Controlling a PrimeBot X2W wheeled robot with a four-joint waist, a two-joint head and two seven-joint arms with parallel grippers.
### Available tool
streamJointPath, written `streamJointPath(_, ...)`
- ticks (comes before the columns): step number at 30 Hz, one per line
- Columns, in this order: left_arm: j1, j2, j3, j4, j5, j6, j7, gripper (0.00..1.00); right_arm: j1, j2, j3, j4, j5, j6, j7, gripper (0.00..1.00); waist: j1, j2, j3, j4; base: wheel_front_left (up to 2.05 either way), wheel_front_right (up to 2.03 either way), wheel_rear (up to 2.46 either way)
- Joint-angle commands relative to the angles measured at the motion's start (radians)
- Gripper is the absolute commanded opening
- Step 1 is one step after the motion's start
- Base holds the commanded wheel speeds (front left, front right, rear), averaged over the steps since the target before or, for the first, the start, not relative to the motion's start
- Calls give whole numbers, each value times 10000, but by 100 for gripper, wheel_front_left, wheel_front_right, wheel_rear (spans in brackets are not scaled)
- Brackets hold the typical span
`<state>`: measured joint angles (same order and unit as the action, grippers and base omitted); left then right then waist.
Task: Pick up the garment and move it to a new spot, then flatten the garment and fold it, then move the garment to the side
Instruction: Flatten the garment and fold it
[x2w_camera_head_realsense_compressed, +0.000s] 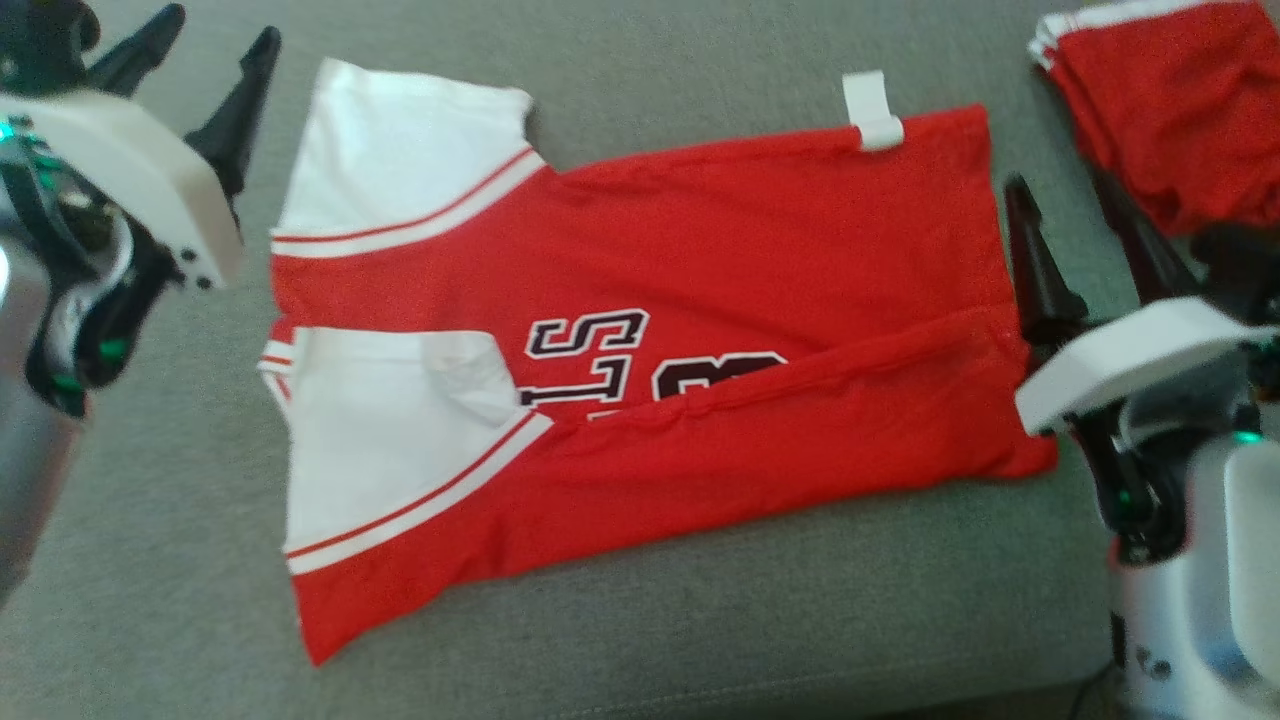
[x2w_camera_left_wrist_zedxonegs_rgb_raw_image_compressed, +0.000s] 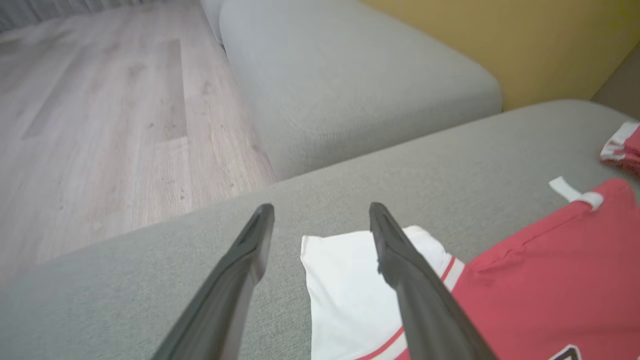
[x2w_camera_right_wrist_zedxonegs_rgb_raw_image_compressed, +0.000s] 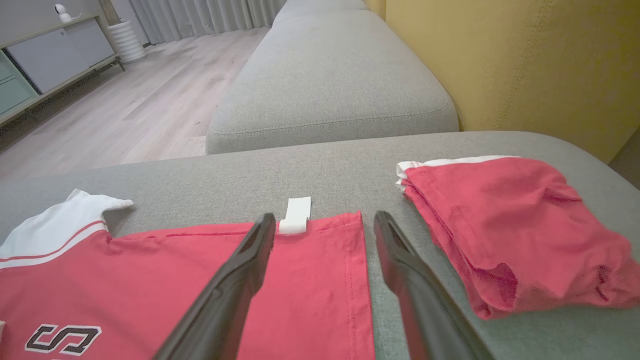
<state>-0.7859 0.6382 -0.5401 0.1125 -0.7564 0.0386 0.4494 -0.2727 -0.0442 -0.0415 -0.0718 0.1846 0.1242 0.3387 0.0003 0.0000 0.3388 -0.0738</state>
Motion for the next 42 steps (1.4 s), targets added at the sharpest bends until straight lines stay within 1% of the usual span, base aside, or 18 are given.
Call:
streamJointPath(1, -537, 519, 410, -108, 105, -47, 80, 100, -328, -60, 302, -419, -11, 65, 41, 100, -3, 0, 593, -528, 0, 0, 0)
streamJointPath(5, -1150, 449, 274, 879, 166, -143, 503, 100, -866, -60, 788, -449, -21, 65, 93, 100, -3, 0, 1192, -955, 0, 0, 0)
streamJointPath(8, -1424, 542, 130, 1467, 278, -250, 789, 100, -1166, -60, 1067, -504, -2, 65, 66, 100, -3, 0, 1596, -1191, 0, 0, 0)
streamJointPath(14, -1772, 497, 35, 2322, 354, -270, 958, 100, -1349, -60, 1317, -574, 12, 65, 5, 100, -3, 0, 2050, -1393, 0, 0, 0)
streamJointPath(20, -1826, 498, -185, 2797, 314, -386, 1391, 100, -1358, -60, 1411, -506, 70, 65, -68, 100, -3, 0, 2140, -1427, 0, 0, 0)
streamJointPath(25, -1965, 492, -180, 2938, 369, -180, 1442, 100, -1541, -60, 1485, -483, 81, 65, -101, 100, -3, 0, 2238, -1456, 0, 0, 0)
streamJointPath(29, -1987, 361, -277, 3019, 228, -204, 1749, 100, -1688, -129, 1619, -432, 114, 65, -79, 100, -3, 0, 2287, -1438, 0, 0, 0)
streamJointPath(30, -1984, 324, -297, 3023, 181, -210, 1828, 87, -1738, -162, 1646, -407, 115, 65, -67, 100, -3, 0, 2285, -1417, 0, 0, 0)
streamJointPath(31, -1979, 292, -324, 3016, 146, -217, 1902, 68, -1799, -196, 1677, -377, 126, 65, -47, 100, -3, 0, 2278, -1392, 0, 0, 0)
streamJointPath(32, -1980, 260, -349, 2991, 130, -216, 1942, 40, -1873, -238, 1708, -341, 139, 65, -15, 100, -3, 0, 2263, -1356, 0, 0, 0)
streamJointPath(33, -1992, 213, -351, 2952, 111, -209, 1927, 24, -1958, -287, 1720, -293, 151, 65, 30, 100, -3, 0, 2244, -1306, 0, 0, 0)
streamJointPath(34, -2011, 168, -343, 2909, 109, -195, 1864, 5, -2065, -345, 1735, -224, 166, 65, 87, 100, -3, 0, 2218, -1250, 0, 0, 0)
streamJointPath(35, -2035, 132, -332, 2868, 126, -174, 1773, 0, -2189, -421, 1758, -133, 168, 65, 160, 100, -3, 0, 2190, -1191, 0, 0, 0)
streamJointPath(42, -2176, -209, -224, 2459, 280, -216, 656, 0, -3304, -1103, 1824, 1025, 164, 65, 1027, 100, -3, 0, 1840, -592, 0, 0, 0)
